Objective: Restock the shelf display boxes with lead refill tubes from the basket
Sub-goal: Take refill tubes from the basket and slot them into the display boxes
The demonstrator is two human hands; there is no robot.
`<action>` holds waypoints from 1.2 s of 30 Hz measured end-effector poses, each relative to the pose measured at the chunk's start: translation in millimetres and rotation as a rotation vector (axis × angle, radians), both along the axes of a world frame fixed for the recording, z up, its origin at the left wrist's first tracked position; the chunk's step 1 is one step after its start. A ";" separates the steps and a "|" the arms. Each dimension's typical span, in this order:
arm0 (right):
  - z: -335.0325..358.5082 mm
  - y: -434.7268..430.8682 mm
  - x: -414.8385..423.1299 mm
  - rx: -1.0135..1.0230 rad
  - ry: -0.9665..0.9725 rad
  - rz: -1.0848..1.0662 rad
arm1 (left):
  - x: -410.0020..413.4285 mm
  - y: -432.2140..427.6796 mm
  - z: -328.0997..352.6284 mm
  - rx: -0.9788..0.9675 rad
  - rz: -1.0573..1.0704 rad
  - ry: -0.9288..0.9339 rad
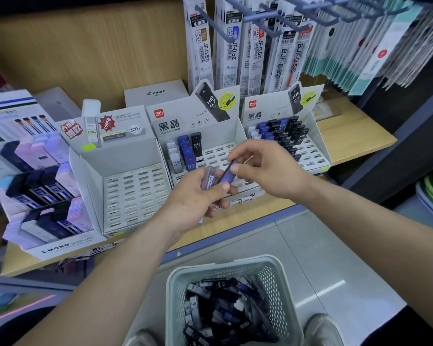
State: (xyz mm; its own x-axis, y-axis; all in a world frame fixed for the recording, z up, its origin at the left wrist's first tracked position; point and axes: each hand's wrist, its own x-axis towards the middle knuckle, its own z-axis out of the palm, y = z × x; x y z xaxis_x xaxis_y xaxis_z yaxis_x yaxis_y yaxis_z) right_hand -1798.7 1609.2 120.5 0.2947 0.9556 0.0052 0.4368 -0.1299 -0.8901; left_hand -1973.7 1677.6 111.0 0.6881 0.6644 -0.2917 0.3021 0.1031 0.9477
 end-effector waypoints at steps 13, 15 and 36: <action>-8.6 -8.2 -11.5 -0.108 0.153 0.097 | -0.2 8.0 -0.5 0.039 0.212 -0.028; -9.4 -6.9 -13.1 -0.087 0.166 0.073 | -0.5 7.1 -1.0 0.050 0.207 -0.033; 24.1 -12.2 36.0 0.204 0.094 -0.325 | -14.4 4.7 -0.2 0.078 0.079 0.068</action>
